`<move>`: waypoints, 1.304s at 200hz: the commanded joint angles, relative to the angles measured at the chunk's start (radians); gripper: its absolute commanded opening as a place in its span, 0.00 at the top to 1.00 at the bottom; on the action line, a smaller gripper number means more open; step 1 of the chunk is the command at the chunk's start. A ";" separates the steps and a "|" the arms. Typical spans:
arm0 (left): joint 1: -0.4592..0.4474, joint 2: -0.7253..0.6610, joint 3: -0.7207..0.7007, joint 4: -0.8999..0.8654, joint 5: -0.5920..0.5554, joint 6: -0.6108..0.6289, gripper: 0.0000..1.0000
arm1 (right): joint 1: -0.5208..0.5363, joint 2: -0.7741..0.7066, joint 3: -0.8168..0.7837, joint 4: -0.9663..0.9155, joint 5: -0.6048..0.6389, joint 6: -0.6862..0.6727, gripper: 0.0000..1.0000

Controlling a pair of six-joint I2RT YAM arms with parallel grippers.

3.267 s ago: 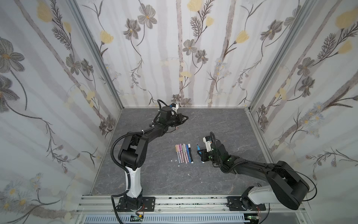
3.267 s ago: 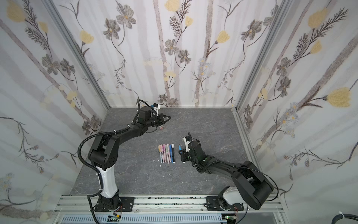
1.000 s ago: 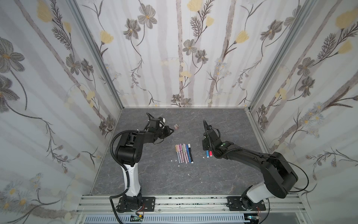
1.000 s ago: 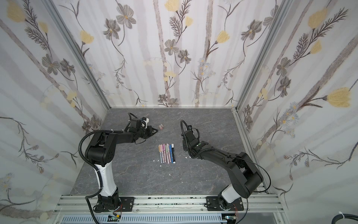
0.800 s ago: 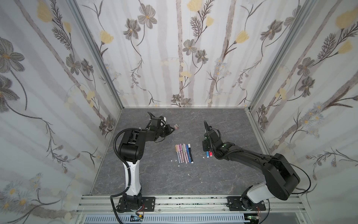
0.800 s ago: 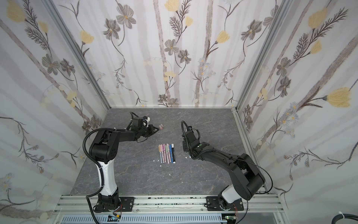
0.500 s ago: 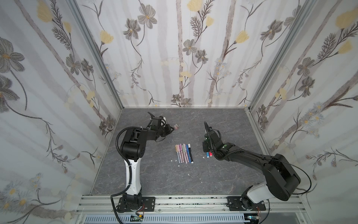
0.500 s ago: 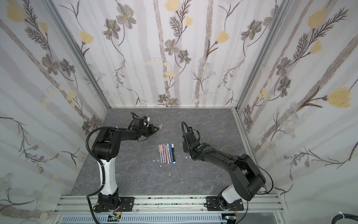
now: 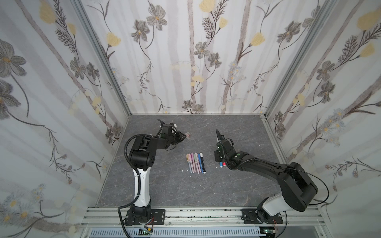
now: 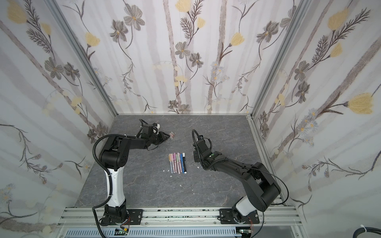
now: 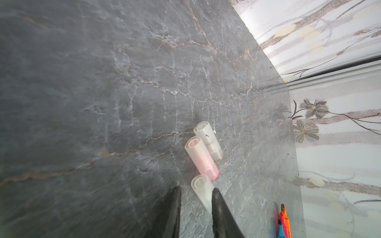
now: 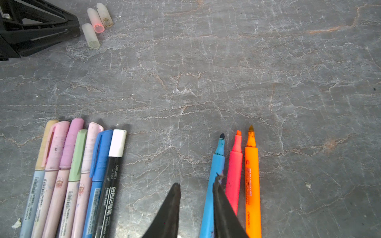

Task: Remove pen caps from pens
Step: Place the pen cap at the top-center of the table, then pick up the pen from the center of the table.

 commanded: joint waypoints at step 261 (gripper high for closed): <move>0.026 -0.424 -0.301 -0.070 0.002 0.082 0.66 | 0.169 0.282 0.126 0.033 -0.125 0.118 0.72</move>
